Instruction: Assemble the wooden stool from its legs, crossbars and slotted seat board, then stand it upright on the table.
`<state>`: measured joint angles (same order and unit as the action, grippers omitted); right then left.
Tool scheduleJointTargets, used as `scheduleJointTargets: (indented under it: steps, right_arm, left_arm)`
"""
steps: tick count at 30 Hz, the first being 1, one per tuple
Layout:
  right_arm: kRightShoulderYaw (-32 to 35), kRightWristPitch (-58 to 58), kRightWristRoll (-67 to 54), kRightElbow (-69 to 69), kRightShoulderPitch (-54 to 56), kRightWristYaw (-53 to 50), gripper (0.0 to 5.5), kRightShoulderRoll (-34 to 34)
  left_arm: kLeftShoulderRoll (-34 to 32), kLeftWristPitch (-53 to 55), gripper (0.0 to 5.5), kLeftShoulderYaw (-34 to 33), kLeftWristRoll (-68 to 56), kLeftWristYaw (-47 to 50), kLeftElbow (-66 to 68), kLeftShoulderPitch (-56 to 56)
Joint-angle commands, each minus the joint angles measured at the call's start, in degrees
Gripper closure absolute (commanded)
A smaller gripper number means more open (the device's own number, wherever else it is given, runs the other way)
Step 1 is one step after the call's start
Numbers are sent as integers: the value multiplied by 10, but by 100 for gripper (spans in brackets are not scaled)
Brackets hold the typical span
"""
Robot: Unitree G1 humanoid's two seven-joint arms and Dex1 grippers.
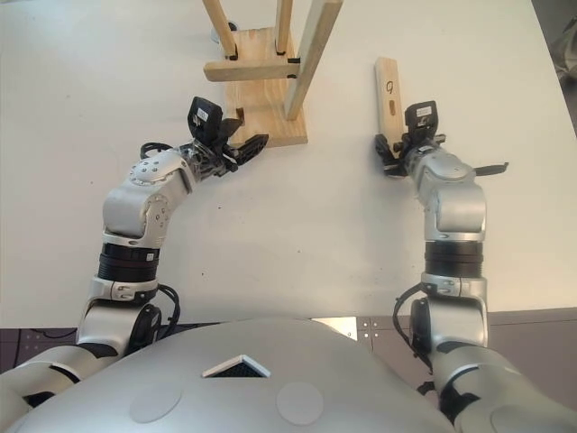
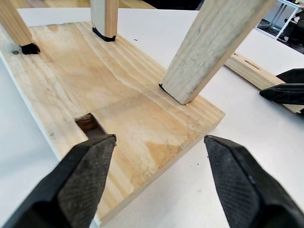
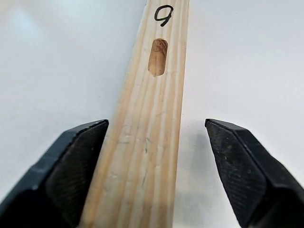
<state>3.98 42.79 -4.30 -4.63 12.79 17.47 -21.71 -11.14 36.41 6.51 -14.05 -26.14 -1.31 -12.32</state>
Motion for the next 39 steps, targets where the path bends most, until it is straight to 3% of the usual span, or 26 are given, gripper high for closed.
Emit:
scheduleJointTargets:
  steps: [1, 8, 13, 17, 20, 23, 26, 28, 30, 39]
  right_arm:
    - [-14, -12, -1, -26, -12, 30, 241, -18]
    - [39, -147, -57, 21, -26, -2, 346, 71]
    - [85, -247, -71, 63, -6, -53, 346, 98]
    - [97, -304, -89, 87, 45, -44, 346, 78]
    - [101, -265, -180, 98, 118, 17, 346, 75]
    - [85, -130, -375, 146, 180, 150, 346, 56]
    - [85, -31, -512, 184, 219, 202, 346, 40]
    - [90, 15, -574, 192, 234, 230, 346, 24]
    - [88, 41, -604, 195, 233, 257, 346, 2]
    - [76, 56, -594, 158, 206, 316, 346, -36]
  left_arm:
    - [-1, -19, 208, -6, 0, 0, -5, -11]
    - [-15, -15, 208, -38, -99, -78, -100, -7]
    - [-48, 31, 208, -45, -167, -122, -161, -16]
    - [-48, 66, 208, -78, -254, -131, -201, -56]
    - [-40, 82, 208, -109, -324, -127, -207, -105]
    - [-37, 76, 208, -135, -350, -119, -140, -192]
    - [-44, 56, 208, -134, -338, -128, -90, -239]
    - [-45, 51, 173, -141, -347, -138, -78, -252]
    - [-48, 49, 137, -147, -358, -145, -82, -252]
    - [-84, 57, 134, -191, -447, -188, -136, -208]
